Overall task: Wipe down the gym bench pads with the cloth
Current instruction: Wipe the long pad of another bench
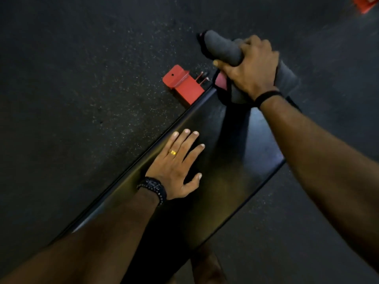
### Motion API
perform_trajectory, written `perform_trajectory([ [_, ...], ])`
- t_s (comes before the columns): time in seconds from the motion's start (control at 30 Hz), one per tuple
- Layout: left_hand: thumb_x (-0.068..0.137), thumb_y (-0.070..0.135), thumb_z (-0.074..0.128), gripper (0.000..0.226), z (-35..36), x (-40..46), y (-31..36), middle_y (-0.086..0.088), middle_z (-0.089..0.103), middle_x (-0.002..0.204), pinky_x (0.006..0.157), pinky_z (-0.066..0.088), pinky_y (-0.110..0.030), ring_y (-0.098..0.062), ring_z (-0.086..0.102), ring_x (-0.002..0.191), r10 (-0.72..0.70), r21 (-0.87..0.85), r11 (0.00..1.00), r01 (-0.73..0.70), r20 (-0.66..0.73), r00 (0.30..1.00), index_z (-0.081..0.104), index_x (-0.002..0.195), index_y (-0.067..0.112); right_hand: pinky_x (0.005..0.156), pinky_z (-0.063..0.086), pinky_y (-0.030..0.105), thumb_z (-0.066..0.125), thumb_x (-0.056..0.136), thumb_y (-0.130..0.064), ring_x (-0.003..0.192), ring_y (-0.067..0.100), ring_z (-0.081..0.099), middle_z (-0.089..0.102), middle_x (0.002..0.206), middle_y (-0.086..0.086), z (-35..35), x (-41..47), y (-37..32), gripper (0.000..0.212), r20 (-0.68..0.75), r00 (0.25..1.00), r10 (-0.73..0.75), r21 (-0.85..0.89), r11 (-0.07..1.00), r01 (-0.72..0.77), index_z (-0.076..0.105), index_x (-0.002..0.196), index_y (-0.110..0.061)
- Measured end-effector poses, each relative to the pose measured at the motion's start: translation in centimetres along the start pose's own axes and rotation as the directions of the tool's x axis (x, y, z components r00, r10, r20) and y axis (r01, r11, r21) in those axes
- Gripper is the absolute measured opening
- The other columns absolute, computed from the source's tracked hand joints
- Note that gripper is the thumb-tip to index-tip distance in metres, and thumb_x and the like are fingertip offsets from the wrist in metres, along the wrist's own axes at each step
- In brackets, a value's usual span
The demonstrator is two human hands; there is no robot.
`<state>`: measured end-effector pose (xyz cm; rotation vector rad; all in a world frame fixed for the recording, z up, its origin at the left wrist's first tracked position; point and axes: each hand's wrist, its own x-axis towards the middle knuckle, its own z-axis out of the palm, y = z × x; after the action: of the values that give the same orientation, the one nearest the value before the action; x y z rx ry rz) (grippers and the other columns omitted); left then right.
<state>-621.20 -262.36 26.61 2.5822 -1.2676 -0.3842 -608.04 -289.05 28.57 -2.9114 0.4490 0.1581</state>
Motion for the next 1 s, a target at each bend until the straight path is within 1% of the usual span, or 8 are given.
perform_trajectory([
  [0.2, 0.086, 0.055, 0.048, 0.075, 0.1, -0.1, -0.2, -0.017, 0.021, 0.159, 0.123, 0.007, -0.047, -0.033, 0.014, 0.149, 0.001, 0.055, 0.998, -0.003, 0.030, 1.000, 0.034, 0.147, 0.014, 0.095, 0.036, 0.051, 0.055, 0.078, -0.078, 0.110, 0.035, 0.052, 0.061, 0.116, 0.011, -0.1, -0.1, -3.2, 0.070, 0.161, 0.929, -0.332, -0.120, 0.928, 0.352, 0.065, 0.114, -0.019],
  [0.3, 0.088, 0.057, 0.042, 0.071, 0.2, -0.2, -0.1, -0.019, 0.031, 0.154, 0.121, 0.008, -0.047, -0.035, 0.023, 0.145, -0.004, 0.078, 0.997, 0.004, 0.009, 1.000, 0.039, 0.145, 0.014, 0.096, 0.038, 0.050, 0.053, 0.080, -0.077, 0.108, 0.034, 0.055, 0.063, 0.113, 0.010, 0.8, -3.6, -7.9, 0.066, 0.249, 0.847, -0.470, -0.110, 0.855, 0.507, 0.065, 0.112, -0.020],
  [0.43, 0.088, 0.053, 0.049, 0.057, -0.8, -1.9, 0.1, -0.017, 0.059, 0.116, 0.099, 0.038, -0.048, -0.035, 0.054, 0.107, 0.015, -0.053, 0.998, -0.026, -0.195, 0.981, 0.061, 0.121, 0.008, 0.096, 0.039, 0.050, 0.043, 0.078, -0.080, 0.107, 0.031, 0.055, 0.063, 0.112, 0.008, 2.7, -8.9, -13.0, 0.070, 0.266, 0.806, -0.528, -0.140, 0.806, 0.574, 0.065, 0.110, -0.021],
  [0.6, 0.086, 0.049, 0.051, 0.046, -1.6, -12.0, -1.7, -0.012, 0.061, 0.101, 0.079, 0.038, -0.042, -0.031, 0.055, 0.088, -0.271, -0.187, 0.960, 0.209, -0.431, 0.860, 0.067, 0.105, 0.011, 0.089, 0.043, 0.052, 0.048, 0.080, -0.077, 0.101, 0.032, 0.058, 0.065, 0.105, 0.005, 4.3, -14.7, -17.6, 0.057, 0.211, 0.778, -0.591, -0.103, 0.778, 0.619, 0.067, 0.103, -0.028],
  [0.73, 0.087, 0.050, 0.046, 0.046, -1.4, -22.4, -3.4, -0.012, 0.059, 0.105, 0.081, 0.033, -0.040, -0.030, 0.054, 0.094, -0.579, -0.286, 0.815, 0.504, -0.430, 0.693, 0.065, 0.107, 0.013, 0.082, 0.042, 0.046, 0.056, 0.080, -0.064, 0.097, 0.031, 0.055, 0.063, 0.107, 0.003, 5.7, -21.5, -23.0, 0.047, 0.236, 0.720, -0.653, -0.005, 0.740, 0.673, 0.067, 0.109, -0.028],
  [0.9, 0.093, 0.041, 0.042, 0.036, -0.8, -31.1, -4.4, -0.012, 0.057, 0.103, 0.079, 0.035, -0.040, -0.028, 0.051, 0.094, -0.870, -0.531, 0.455, 0.715, -0.435, 0.231, 0.060, 0.101, 0.011, 0.091, 0.034, 0.042, 0.055, 0.079, -0.059, 0.112, 0.026, 0.047, 0.055, 0.127, 0.004, 8.0, -33.4, -29.2, 0.055, 0.147, 0.709, -0.690, 0.050, 0.721, 0.691, 0.058, 0.126, -0.030],
  [0.97, 0.096, 0.037, 0.040, 0.037, -1.0, -32.8, -4.3, -0.013, 0.058, 0.095, 0.076, 0.038, -0.040, -0.029, 0.052, 0.087, -0.882, -0.608, 0.406, 0.682, -0.455, 0.120, 0.061, 0.094, 0.007, 0.093, 0.034, 0.047, 0.059, 0.080, -0.052, 0.116, 0.030, 0.043, 0.051, 0.134, 0.010, 8.4, -37.5, -27.8, 0.055, 0.158, 0.574, -0.803, 0.091, 0.591, 0.802, 0.057, 0.131, -0.029],
  [1.0, 0.097, 0.034, 0.040, 0.036, -1.0, -33.5, -4.0, -0.012, 0.058, 0.092, 0.074, 0.039, -0.041, -0.029, 0.052, 0.085, -0.879, -0.614, 0.418, 0.670, -0.459, 0.128, 0.062, 0.091, 0.006, 0.092, 0.036, 0.049, 0.062, 0.081, -0.047, 0.116, 0.032, 0.044, 0.053, 0.135, 0.013, 8.1, -37.9, -25.7, 0.053, 0.173, 0.398, -0.901, 0.117, 0.420, 0.900, 0.059, 0.130, -0.027],
])
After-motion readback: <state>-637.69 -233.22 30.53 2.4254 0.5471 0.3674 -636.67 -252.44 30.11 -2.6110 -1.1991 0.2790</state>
